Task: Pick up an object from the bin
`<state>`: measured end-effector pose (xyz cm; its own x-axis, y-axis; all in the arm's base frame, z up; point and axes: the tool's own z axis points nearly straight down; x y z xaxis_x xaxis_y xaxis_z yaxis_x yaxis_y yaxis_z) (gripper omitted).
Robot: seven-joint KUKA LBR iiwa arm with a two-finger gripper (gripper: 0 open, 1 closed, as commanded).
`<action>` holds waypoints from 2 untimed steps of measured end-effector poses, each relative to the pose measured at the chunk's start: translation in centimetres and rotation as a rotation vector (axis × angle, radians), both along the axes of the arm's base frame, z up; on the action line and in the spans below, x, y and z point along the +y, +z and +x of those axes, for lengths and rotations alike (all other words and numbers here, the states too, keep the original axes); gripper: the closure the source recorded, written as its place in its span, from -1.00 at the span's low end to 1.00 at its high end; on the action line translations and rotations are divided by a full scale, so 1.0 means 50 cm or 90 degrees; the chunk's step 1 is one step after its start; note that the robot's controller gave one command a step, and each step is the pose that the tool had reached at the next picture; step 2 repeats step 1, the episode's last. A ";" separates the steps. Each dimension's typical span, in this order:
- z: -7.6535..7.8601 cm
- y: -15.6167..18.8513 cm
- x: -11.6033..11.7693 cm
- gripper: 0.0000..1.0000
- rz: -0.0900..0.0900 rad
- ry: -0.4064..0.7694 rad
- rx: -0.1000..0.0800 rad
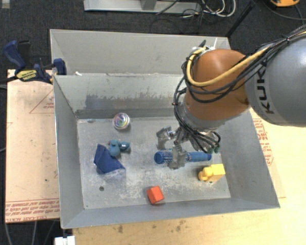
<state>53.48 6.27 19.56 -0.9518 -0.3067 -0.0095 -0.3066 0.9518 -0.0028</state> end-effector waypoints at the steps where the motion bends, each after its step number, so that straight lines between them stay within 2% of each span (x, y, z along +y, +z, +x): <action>1: 0.021 0.209 0.109 1.00 0.003 -0.004 -0.001; 2: 0.021 0.209 0.109 1.00 0.003 -0.004 -0.001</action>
Offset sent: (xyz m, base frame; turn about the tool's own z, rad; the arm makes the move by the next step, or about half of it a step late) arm 0.0090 0.0513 0.1001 0.0106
